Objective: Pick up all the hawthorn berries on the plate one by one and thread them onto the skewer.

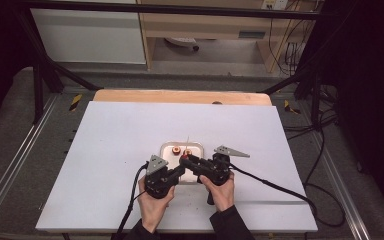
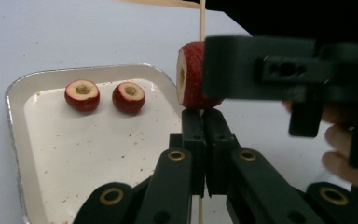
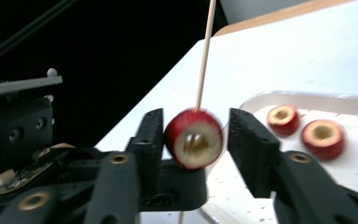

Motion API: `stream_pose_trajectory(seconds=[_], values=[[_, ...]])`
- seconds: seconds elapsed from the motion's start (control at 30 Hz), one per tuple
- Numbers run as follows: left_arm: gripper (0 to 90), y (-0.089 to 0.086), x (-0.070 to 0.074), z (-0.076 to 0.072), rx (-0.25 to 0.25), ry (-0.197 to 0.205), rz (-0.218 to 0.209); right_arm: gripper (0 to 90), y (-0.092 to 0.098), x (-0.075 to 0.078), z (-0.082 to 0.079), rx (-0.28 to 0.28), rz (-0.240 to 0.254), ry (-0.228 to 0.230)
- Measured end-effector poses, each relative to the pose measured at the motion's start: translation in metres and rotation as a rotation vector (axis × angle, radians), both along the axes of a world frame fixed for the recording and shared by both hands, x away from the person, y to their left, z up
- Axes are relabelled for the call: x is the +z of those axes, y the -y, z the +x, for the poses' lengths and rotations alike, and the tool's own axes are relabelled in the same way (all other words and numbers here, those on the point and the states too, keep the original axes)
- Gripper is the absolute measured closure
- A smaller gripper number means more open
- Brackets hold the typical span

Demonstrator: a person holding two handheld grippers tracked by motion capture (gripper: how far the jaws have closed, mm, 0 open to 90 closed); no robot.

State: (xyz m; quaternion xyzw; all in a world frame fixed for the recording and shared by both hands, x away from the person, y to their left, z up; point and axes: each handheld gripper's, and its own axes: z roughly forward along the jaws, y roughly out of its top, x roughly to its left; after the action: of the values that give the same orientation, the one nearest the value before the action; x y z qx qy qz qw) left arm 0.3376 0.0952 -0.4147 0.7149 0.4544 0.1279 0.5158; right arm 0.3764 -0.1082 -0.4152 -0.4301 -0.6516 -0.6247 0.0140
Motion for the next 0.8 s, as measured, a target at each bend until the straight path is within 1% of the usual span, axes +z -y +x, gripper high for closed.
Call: stream_pose_trajectory(seconds=[0.1, 0.17, 0.2, 0.23, 0.37, 0.47, 0.57, 0.6, 0.67, 0.8], values=[[88.4, -0.005, -0.004, 0.000, -0.001, 0.001, 0.016, 47.3, 0.005, 0.006, 0.001, -0.011, -0.025, 0.023], [88.5, -0.009, -0.005, 0.000, 0.000, 0.009, 0.037, 42.7, 0.009, 0.011, 0.002, -0.019, -0.054, 0.030], [88.4, -0.011, -0.006, -0.001, 0.000, 0.014, 0.048, 38.1, 0.011, 0.013, 0.004, -0.018, -0.072, 0.030], [88.4, -0.013, -0.007, -0.001, -0.004, 0.016, 0.052, 35.2, 0.013, 0.014, 0.005, -0.016, -0.092, 0.028], [88.4, -0.022, -0.009, -0.004, -0.015, 0.026, 0.096, 24.9, 0.021, 0.017, 0.010, -0.016, -0.204, 0.059], [88.3, -0.026, -0.011, -0.006, -0.028, 0.029, 0.120, 18.9, 0.025, 0.018, 0.014, -0.001, -0.277, 0.075], [88.3, -0.032, -0.012, -0.008, -0.037, 0.028, 0.130, 14.2, 0.028, 0.017, 0.018, 0.028, -0.352, 0.077], [88.3, -0.033, -0.013, -0.009, -0.041, 0.029, 0.134, 13.1, 0.028, 0.017, 0.019, 0.035, -0.367, 0.076], [88.2, -0.037, -0.015, -0.011, -0.052, 0.023, 0.147, 12.1, 0.030, 0.017, 0.022, 0.053, -0.412, 0.080], [88.2, -0.041, -0.017, -0.012, -0.056, 0.018, 0.152, 9.3, 0.032, 0.016, 0.028, 0.096, -0.495, 0.075]])
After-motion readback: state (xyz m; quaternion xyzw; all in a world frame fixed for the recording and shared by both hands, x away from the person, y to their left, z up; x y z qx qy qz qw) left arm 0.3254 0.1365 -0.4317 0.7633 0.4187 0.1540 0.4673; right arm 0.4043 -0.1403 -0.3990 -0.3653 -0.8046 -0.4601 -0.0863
